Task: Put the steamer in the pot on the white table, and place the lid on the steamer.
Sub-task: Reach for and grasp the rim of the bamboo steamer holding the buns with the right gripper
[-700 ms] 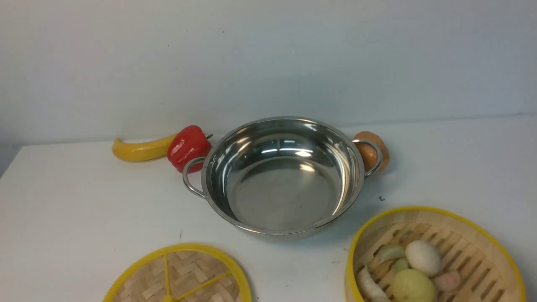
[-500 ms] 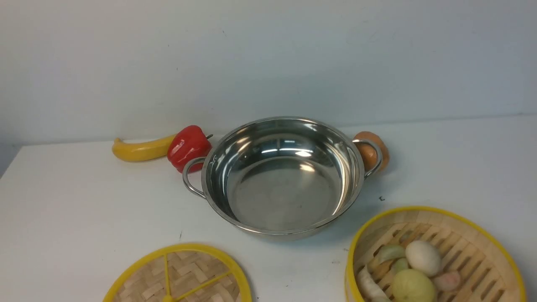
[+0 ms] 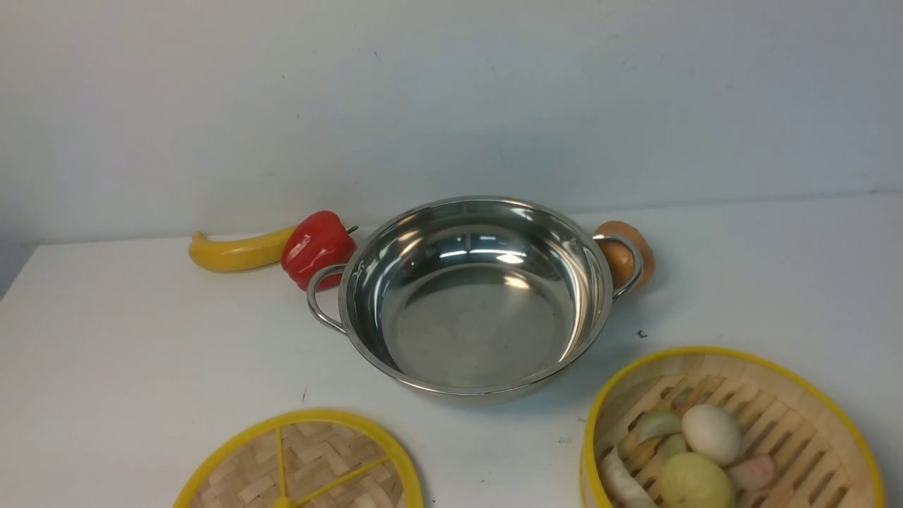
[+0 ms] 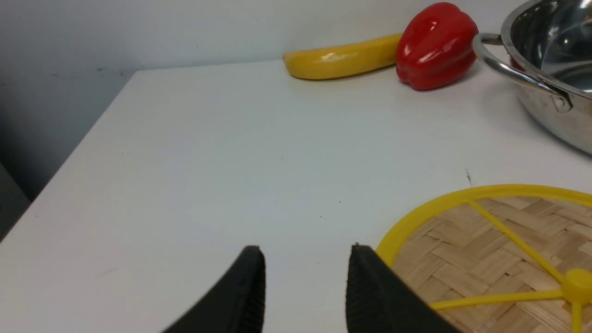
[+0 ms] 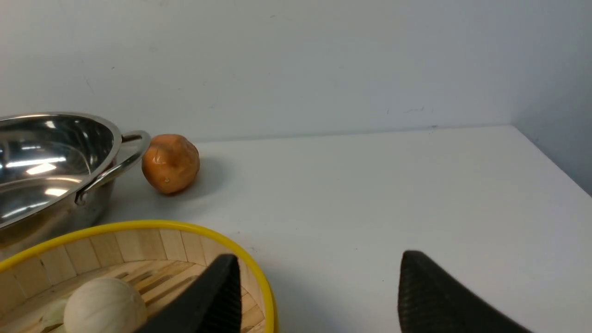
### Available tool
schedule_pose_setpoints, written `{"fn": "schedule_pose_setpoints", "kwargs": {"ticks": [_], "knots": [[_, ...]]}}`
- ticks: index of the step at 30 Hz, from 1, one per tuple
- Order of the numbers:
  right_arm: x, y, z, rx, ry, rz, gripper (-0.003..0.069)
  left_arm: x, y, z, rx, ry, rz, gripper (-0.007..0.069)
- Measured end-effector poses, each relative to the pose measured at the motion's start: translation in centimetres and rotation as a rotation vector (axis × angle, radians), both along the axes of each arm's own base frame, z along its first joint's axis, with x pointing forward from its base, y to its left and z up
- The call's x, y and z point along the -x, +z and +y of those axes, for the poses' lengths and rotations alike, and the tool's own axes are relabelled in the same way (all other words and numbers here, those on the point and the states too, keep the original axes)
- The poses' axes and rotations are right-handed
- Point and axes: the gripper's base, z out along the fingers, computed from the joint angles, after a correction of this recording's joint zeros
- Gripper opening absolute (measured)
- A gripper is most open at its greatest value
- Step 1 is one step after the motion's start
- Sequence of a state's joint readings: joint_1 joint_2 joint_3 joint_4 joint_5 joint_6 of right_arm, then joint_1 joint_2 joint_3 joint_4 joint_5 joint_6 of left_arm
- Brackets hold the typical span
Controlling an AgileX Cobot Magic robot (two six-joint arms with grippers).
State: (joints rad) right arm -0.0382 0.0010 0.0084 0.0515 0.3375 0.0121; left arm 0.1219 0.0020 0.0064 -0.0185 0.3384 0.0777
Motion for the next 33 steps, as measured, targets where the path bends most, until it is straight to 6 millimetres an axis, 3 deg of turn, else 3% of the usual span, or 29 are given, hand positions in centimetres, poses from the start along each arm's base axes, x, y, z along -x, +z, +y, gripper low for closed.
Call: {"fn": "schedule_pose_setpoints", "kwargs": {"ticks": [33], "knots": [[-0.07,0.51,0.01,-0.014,-0.001,-0.057,0.0447,0.00,0.00,0.00,0.000,0.000,0.000,0.0241]]}}
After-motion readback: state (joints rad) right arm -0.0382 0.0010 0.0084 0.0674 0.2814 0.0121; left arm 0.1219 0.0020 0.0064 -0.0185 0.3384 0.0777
